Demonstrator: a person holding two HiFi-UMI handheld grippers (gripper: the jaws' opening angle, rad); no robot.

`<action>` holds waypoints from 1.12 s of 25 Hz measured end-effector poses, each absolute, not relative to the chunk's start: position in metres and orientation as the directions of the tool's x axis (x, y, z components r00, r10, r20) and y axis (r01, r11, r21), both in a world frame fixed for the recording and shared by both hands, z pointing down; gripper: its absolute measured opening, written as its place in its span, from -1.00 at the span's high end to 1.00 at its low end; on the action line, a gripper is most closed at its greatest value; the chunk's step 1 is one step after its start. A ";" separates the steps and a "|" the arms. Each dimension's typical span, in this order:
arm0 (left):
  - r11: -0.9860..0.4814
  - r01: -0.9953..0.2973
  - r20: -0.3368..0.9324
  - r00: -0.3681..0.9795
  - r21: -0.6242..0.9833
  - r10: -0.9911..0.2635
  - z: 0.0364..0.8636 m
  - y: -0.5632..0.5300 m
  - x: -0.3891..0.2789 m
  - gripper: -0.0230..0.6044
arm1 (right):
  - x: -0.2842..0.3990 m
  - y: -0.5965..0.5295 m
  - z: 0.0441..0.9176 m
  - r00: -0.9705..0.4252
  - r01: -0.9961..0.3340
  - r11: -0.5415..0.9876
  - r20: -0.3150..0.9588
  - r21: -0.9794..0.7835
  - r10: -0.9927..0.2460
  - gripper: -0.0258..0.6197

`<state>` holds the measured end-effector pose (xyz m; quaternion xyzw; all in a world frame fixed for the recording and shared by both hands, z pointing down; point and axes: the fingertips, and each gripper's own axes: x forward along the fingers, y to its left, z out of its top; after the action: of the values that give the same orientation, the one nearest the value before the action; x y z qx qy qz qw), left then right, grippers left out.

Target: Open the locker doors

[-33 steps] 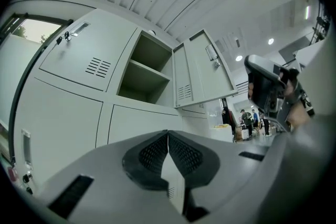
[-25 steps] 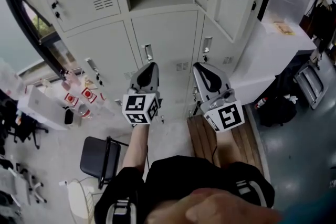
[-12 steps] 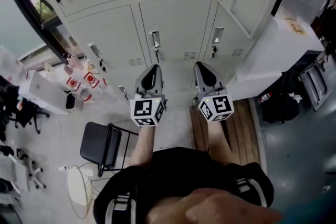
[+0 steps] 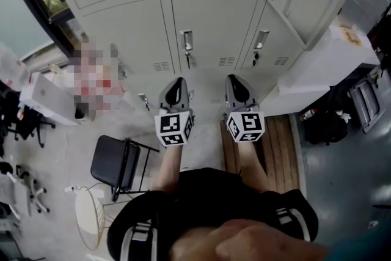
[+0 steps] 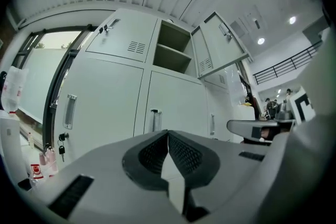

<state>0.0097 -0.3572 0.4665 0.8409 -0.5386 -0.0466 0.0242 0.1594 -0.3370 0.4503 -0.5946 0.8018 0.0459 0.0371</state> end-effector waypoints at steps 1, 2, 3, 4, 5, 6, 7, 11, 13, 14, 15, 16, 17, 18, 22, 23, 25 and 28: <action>-0.429 -0.897 -0.054 0.426 0.101 -0.903 0.467 -0.357 0.013 0.89 | 0.159 -0.339 0.453 -0.288 -0.958 0.287 -0.105 0.025 -0.952 0.84; -0.441 -0.890 -0.058 0.438 0.116 -0.897 0.467 -0.357 0.016 0.89 | 0.158 -0.340 0.456 -0.293 -0.956 0.293 -0.096 0.019 -0.951 0.86; -0.452 -0.883 -0.061 0.448 0.126 -0.892 0.467 -0.357 0.018 0.89 | 0.155 -0.341 0.459 -0.302 -0.953 0.302 -0.087 0.016 -0.949 0.87; -0.459 -0.880 -0.060 0.455 0.127 -0.889 0.469 -0.357 0.020 0.89 | 0.152 -0.342 0.462 -0.311 -0.950 0.311 -0.077 0.018 -0.947 0.87; -0.461 -0.879 -0.056 0.458 0.122 -0.887 0.470 -0.356 0.021 0.89 | 0.149 -0.342 0.465 -0.318 -0.948 0.317 -0.068 0.024 -0.946 0.87; -0.462 -0.879 -0.052 0.460 0.118 -0.887 0.471 -0.357 0.022 0.89 | 0.146 -0.342 0.466 -0.324 -0.946 0.322 -0.061 0.030 -0.944 0.87; -0.462 -0.879 -0.050 0.460 0.115 -0.887 0.471 -0.358 0.022 0.89 | 0.144 -0.343 0.468 -0.329 -0.944 0.327 -0.057 0.031 -0.943 0.87; -0.467 -0.878 -0.037 0.466 0.103 -0.884 0.472 -0.362 0.024 0.89 | 0.139 -0.345 0.470 -0.340 -0.940 0.339 -0.050 0.033 -0.939 0.87; -0.472 -0.876 -0.031 0.472 0.099 -0.881 0.473 -0.363 0.025 0.89 | 0.138 -0.345 0.470 -0.340 -0.940 0.339 -0.049 0.035 -0.939 0.87; -0.473 -0.876 -0.028 0.473 0.097 -0.881 0.474 -0.364 0.026 0.89 | 0.137 -0.345 0.470 -0.340 -0.940 0.338 -0.048 0.037 -0.939 0.87; -0.473 -0.876 -0.027 0.473 0.096 -0.881 0.475 -0.364 0.026 0.89 | 0.137 -0.345 0.470 -0.338 -0.941 0.336 -0.047 0.040 -0.940 0.87; -0.473 -0.876 -0.025 0.473 0.095 -0.881 0.475 -0.364 0.027 0.89 | 0.137 -0.346 0.471 -0.336 -0.942 0.334 -0.045 0.042 -0.941 0.87; -0.474 -0.876 -0.023 0.474 0.093 -0.880 0.476 -0.364 0.027 0.89 | 0.137 -0.346 0.471 -0.334 -0.942 0.332 -0.043 0.043 -0.942 0.87; -0.474 -0.876 -0.021 0.474 0.090 -0.880 0.476 -0.364 0.028 0.89 | 0.137 -0.347 0.471 -0.332 -0.943 0.330 -0.042 0.043 -0.942 0.87; -0.470 -0.879 -0.011 0.471 0.084 -0.882 0.479 -0.365 0.029 0.89 | 0.138 -0.348 0.473 -0.329 -0.944 0.327 -0.039 0.039 -0.944 0.87; -0.469 -0.879 -0.008 0.470 0.084 -0.882 0.480 -0.366 0.029 0.89 | 0.138 -0.349 0.473 -0.328 -0.944 0.326 -0.038 0.037 -0.944 0.87; -0.470 -0.879 -0.004 0.471 0.085 -0.882 0.481 -0.366 0.029 0.89 | 0.138 -0.349 0.475 -0.327 -0.945 0.325 -0.036 0.037 -0.944 0.87; -0.475 -0.877 -0.007 0.476 0.080 -0.880 0.480 -0.371 0.030 0.89 | 0.138 -0.354 0.476 -0.325 -0.945 0.323 -0.038 0.039 -0.945 0.87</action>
<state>0.0296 -0.3707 0.4798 0.8583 -0.5115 -0.0235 0.0324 0.1375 -0.3537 0.4756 -0.5810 0.8134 0.0269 0.0039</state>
